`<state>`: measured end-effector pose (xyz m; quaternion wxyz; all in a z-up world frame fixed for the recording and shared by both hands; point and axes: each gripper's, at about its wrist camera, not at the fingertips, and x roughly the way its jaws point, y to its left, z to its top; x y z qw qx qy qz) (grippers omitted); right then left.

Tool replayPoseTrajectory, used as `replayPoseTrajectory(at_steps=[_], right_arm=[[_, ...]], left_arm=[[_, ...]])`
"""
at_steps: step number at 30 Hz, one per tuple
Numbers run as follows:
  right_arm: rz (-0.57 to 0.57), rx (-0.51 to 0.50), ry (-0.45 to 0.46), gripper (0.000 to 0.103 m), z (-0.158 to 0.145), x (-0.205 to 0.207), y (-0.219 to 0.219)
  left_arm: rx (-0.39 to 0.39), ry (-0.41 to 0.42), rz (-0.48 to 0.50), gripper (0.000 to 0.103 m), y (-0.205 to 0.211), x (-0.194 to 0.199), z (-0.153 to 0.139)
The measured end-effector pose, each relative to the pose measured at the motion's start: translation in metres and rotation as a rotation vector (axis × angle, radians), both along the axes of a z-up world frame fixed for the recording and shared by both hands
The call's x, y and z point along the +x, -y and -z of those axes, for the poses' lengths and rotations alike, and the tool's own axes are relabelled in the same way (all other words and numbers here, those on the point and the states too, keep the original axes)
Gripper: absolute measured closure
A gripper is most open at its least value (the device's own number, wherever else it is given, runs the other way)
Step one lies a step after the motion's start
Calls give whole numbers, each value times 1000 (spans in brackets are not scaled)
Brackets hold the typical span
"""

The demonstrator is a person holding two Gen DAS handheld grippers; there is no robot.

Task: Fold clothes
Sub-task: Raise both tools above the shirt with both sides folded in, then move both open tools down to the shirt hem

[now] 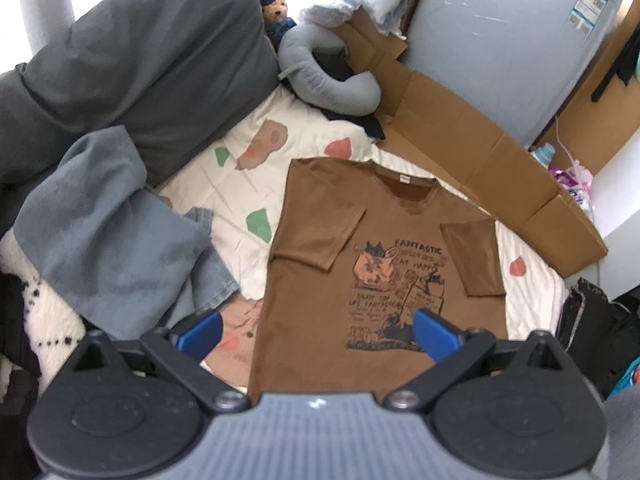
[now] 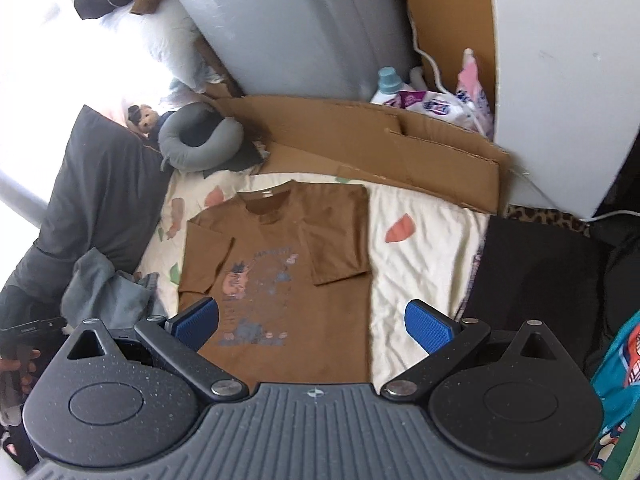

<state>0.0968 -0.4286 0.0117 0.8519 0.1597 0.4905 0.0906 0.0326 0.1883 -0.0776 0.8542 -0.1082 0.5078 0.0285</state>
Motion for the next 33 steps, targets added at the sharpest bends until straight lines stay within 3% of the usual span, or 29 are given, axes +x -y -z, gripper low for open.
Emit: replayPoseTrajectory(at_steps=[20, 27, 33], right_arm=[[46, -58, 73, 0, 105, -48, -3], [38, -59, 55, 1, 160, -64, -11], [34, -26, 14, 1, 222, -84, -22]], left_arm=[[32, 41, -39, 1, -21, -47, 68], [20, 1, -48, 1, -30, -59, 100], [-2, -93, -64, 11, -40, -68, 141]])
